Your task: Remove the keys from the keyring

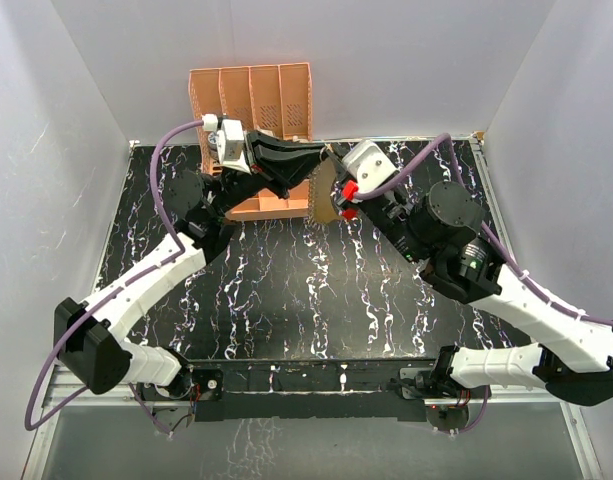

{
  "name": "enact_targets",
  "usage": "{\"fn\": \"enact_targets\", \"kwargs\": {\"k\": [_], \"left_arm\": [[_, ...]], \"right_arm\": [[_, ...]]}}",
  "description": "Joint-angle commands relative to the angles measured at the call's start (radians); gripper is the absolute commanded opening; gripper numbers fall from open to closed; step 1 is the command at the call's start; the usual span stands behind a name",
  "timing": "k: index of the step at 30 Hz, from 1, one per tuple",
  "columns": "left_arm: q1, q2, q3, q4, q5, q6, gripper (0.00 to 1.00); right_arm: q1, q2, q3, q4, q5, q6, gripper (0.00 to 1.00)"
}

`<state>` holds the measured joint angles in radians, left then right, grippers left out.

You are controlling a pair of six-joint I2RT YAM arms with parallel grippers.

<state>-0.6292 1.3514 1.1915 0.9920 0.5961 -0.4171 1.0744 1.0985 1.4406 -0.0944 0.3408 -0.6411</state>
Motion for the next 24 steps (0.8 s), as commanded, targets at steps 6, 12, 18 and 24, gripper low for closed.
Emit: {"fn": "enact_targets", "kwargs": {"k": [6,12,18,24], "left_arm": [[0.022,-0.003,-0.015,-0.132,-0.408,0.229,0.00],[0.022,-0.013,-0.047,-0.157,-0.438,0.275,0.00],[0.022,-0.037,-0.076,-0.150,-0.466,0.285,0.00],[0.022,-0.063,-0.104,-0.071,-0.487,0.269,0.00]], "right_arm": [[0.035,0.036,0.088,0.008,-0.143,0.064,0.00],[0.035,0.047,0.122,0.016,-0.149,0.033,0.00],[0.034,0.068,0.150,0.010,-0.149,0.018,0.00],[0.035,0.056,0.107,0.015,-0.142,0.052,0.00]]}}
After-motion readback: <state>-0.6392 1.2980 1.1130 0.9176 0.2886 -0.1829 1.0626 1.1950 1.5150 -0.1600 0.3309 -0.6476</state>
